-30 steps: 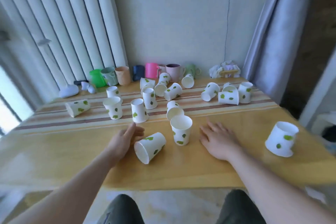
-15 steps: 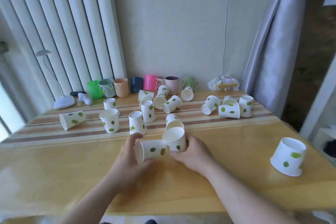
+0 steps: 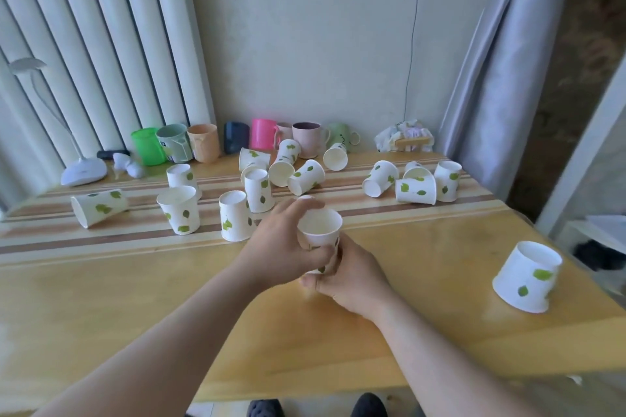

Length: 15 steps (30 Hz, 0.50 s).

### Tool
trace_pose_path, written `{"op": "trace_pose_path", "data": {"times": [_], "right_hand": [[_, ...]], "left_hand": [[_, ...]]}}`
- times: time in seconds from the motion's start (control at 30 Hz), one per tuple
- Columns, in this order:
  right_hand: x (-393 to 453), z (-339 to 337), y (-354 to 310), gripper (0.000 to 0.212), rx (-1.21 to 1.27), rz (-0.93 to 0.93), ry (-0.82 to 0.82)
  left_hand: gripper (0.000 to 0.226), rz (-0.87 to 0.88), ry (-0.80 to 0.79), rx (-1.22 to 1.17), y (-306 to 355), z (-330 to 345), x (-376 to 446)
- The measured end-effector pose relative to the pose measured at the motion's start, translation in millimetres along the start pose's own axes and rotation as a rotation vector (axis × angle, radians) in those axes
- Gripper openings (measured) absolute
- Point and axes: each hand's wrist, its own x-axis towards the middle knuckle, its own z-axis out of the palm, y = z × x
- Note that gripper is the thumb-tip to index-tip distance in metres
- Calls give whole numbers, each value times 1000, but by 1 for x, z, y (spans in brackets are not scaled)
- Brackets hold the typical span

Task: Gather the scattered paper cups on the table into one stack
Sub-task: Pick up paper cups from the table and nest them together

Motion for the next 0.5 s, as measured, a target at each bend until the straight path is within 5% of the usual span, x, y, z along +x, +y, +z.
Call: {"op": "trace_pose_path", "data": {"times": [0.2,0.37,0.5], "right_hand": [[-5,-3,-3,79,-24,-38,5],[-15,-26,5,75,-115,-12,-116],[-33,-88,9,71,-521,-36,-136]], "left_hand": [[115,-140,-69,-307,-29,29,-15],[63,-226,-112,-263,-41,42,-21],[44,-250,-119,-262,-41,43,-20]]}}
